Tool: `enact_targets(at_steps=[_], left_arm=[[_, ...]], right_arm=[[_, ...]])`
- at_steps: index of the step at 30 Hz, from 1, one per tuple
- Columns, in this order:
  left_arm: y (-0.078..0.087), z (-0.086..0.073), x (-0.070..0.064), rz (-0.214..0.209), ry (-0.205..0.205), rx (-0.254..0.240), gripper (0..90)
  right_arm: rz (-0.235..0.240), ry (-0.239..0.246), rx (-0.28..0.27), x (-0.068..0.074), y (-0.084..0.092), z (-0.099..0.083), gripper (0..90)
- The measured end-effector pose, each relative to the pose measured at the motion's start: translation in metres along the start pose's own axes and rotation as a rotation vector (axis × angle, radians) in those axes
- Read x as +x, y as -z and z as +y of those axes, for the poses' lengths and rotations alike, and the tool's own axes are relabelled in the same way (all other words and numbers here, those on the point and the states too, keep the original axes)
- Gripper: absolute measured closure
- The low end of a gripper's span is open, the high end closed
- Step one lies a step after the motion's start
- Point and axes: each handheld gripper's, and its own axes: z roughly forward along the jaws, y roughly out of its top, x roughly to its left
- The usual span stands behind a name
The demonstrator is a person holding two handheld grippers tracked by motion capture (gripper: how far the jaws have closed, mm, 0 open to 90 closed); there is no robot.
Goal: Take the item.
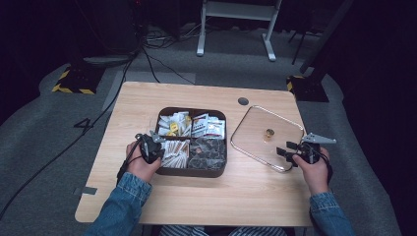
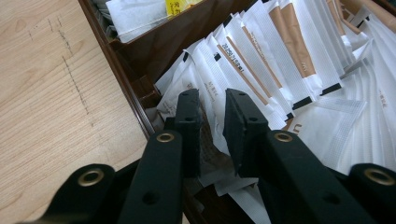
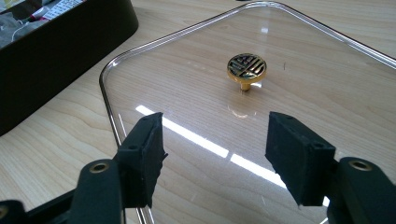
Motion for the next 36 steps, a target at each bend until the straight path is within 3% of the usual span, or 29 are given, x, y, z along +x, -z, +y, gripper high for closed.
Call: enact_targets(at_steps=[4, 8, 10, 11, 14, 15, 20, 21, 23, 24, 26, 29, 32, 36], left_arm=[[-0.002, -0.001, 0.001, -0.006, -0.003, 0.000, 87.1], [0.000, -0.002, 0.008, -0.045, 0.030, -0.024, 89.5], [0.006, -0.003, 0.012, -0.091, 0.070, -0.064, 89.6], [0.006, -0.003, 0.012, -0.091, 0.070, -0.064, 89.6], [0.014, -0.002, 0.015, -0.143, 0.099, -0.138, 89.7], [0.017, -0.002, 0.016, -0.180, 0.115, -0.173, 89.8], [0.025, -0.001, 0.017, -0.240, 0.125, -0.245, 89.8], [0.029, 0.000, 0.016, -0.269, 0.130, -0.282, 89.8], [0.031, 0.001, 0.015, -0.277, 0.130, -0.304, 89.8], [0.035, 0.001, 0.015, -0.299, 0.132, -0.345, 89.8], [0.039, 0.002, 0.014, -0.332, 0.139, -0.380, 89.8], [0.043, 0.003, 0.014, -0.366, 0.146, -0.407, 89.8], [0.048, 0.004, 0.013, -0.429, 0.157, -0.442, 89.8], [0.052, 0.006, 0.010, -0.444, 0.160, -0.468, 89.7]], right_arm=[[-0.001, -0.002, 0.001, 0.000, 0.000, 0.000, 37.8], [-0.002, -0.008, 0.003, -0.001, 0.000, -0.001, 37.8], [-0.004, -0.008, 0.004, -0.002, 0.000, -0.001, 37.8], [-0.004, -0.010, 0.004, -0.002, 0.000, -0.002, 37.8], [-0.008, -0.012, 0.010, -0.004, 0.000, -0.003, 37.7], [-0.007, -0.017, 0.012, -0.004, 0.000, -0.003, 37.6], [-0.007, -0.023, 0.017, -0.005, 0.001, -0.004, 37.4], [-0.005, -0.026, 0.016, -0.005, 0.001, -0.004, 37.4], [-0.005, -0.026, 0.015, -0.005, 0.001, -0.004, 37.3], [-0.005, -0.029, 0.015, -0.005, 0.001, -0.004, 37.2], [-0.003, -0.033, 0.015, -0.005, 0.001, -0.005, 37.2], [-0.002, -0.034, 0.017, -0.006, 0.001, -0.005, 37.2], [-0.002, -0.038, 0.017, -0.006, 0.001, -0.006, 37.0], [-0.002, -0.043, 0.016, -0.007, 0.002, -0.007, 37.0]])
